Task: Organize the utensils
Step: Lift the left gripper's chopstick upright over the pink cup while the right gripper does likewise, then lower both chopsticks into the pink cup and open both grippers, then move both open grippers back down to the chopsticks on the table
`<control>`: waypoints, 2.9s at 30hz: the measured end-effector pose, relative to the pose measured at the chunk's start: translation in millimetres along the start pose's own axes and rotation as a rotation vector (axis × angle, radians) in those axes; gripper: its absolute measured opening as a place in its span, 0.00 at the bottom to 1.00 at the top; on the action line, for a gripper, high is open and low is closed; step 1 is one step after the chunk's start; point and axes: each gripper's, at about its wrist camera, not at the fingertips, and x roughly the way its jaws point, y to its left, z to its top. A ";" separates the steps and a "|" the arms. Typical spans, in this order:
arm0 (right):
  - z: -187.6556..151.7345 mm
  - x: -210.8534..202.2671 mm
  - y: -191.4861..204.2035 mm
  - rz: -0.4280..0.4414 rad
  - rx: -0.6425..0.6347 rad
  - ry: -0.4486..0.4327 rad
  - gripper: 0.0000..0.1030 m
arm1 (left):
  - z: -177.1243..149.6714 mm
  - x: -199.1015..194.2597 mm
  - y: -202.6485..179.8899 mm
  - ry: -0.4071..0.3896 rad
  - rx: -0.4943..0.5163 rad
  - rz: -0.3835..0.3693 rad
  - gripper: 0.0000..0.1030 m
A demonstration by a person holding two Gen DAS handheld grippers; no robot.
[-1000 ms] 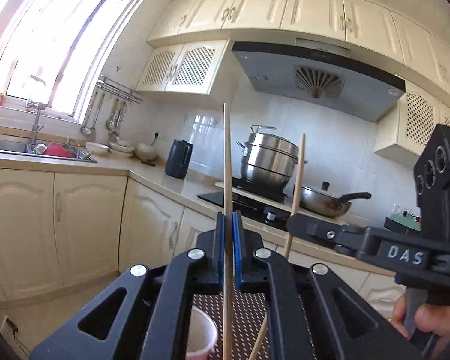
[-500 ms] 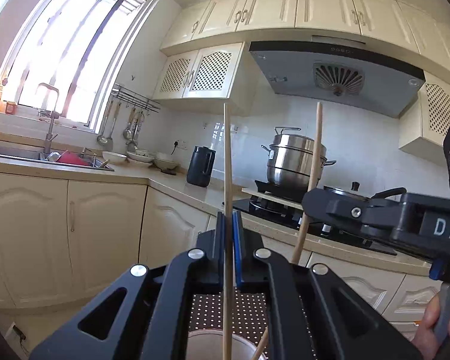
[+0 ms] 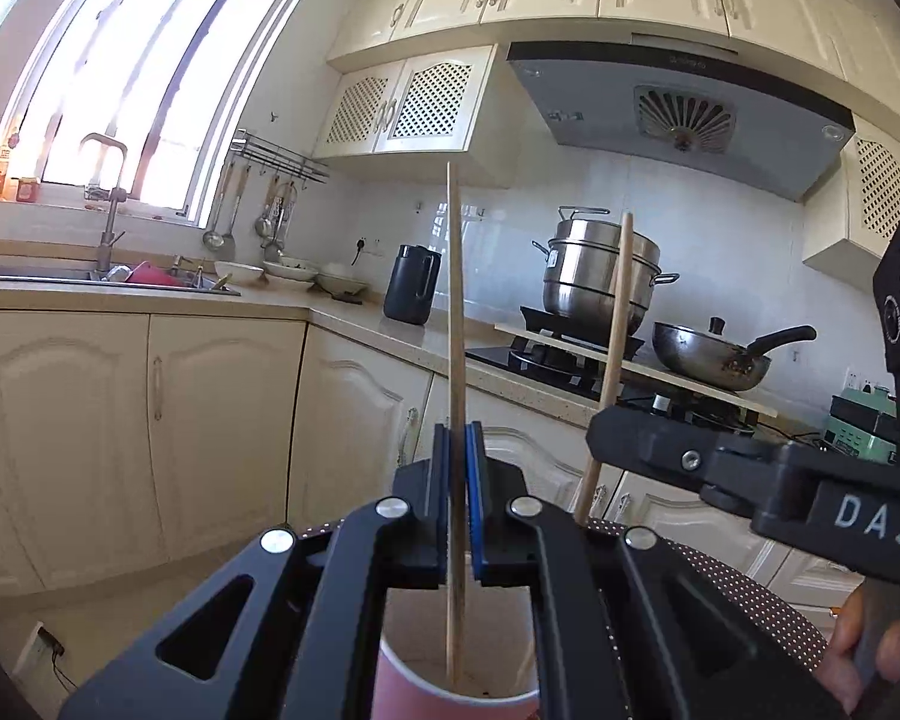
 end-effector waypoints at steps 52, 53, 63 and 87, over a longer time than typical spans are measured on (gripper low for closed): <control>-83.9 -136.2 -4.0 -0.161 0.042 0.169 0.47 | -34.9 -128.8 -66.1 0.411 0.145 0.080 0.64; -86.6 -136.7 -7.1 -0.165 0.044 0.183 0.47 | -37.7 -127.0 -65.9 0.434 0.141 0.082 0.64; -112.4 -129.9 -33.4 -0.180 0.061 0.333 0.47 | -68.1 -101.2 -54.7 0.669 0.061 0.060 0.64; -145.2 -90.3 -50.1 -0.172 0.079 0.518 0.47 | -111.1 -55.9 -45.9 0.923 0.103 0.183 0.48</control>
